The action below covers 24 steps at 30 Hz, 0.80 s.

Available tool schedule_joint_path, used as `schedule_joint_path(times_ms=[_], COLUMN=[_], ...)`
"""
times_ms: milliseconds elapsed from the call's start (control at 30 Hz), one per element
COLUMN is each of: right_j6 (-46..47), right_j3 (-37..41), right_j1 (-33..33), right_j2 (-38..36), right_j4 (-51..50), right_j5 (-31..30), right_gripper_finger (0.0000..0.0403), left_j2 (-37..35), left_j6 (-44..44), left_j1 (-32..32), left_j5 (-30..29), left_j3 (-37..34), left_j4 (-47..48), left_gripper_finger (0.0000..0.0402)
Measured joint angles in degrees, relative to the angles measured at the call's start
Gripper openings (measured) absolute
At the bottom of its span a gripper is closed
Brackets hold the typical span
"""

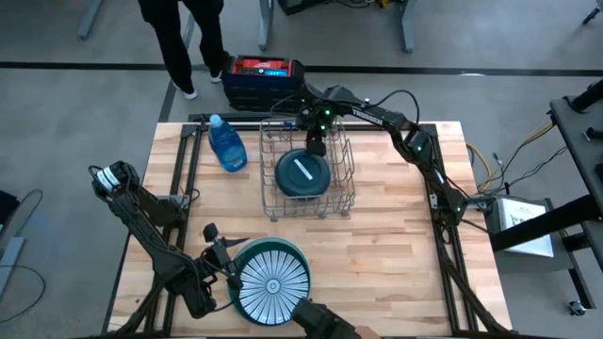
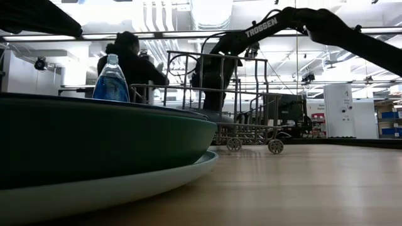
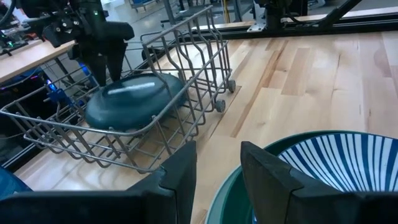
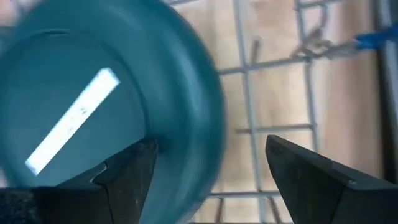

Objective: Sort dishes
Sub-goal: Put the blue plate into the gray dishwasher rack

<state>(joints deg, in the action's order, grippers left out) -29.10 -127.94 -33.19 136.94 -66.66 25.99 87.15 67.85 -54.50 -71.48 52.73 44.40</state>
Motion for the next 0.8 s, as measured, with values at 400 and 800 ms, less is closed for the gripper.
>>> schedule_joint_path(times_ms=[400, 800], right_j6=[-0.9, -4.1], right_j3=[-0.2, -1.4], right_j1=[0.1, -0.4], right_j2=[-0.3, -0.3], right_j4=[-2.6, -4.4], right_j5=[3.0, 11.2], right_gripper_finger=[0.03, 0.0307], left_j2=[0.0, 0.0], left_j6=[0.0, 0.0], left_j1=[0.0, 0.0], left_j5=[0.0, 0.0], left_j3=[0.0, 0.0], left_j4=[0.0, 0.0], left_gripper_finger=[0.0115, 0.0115])
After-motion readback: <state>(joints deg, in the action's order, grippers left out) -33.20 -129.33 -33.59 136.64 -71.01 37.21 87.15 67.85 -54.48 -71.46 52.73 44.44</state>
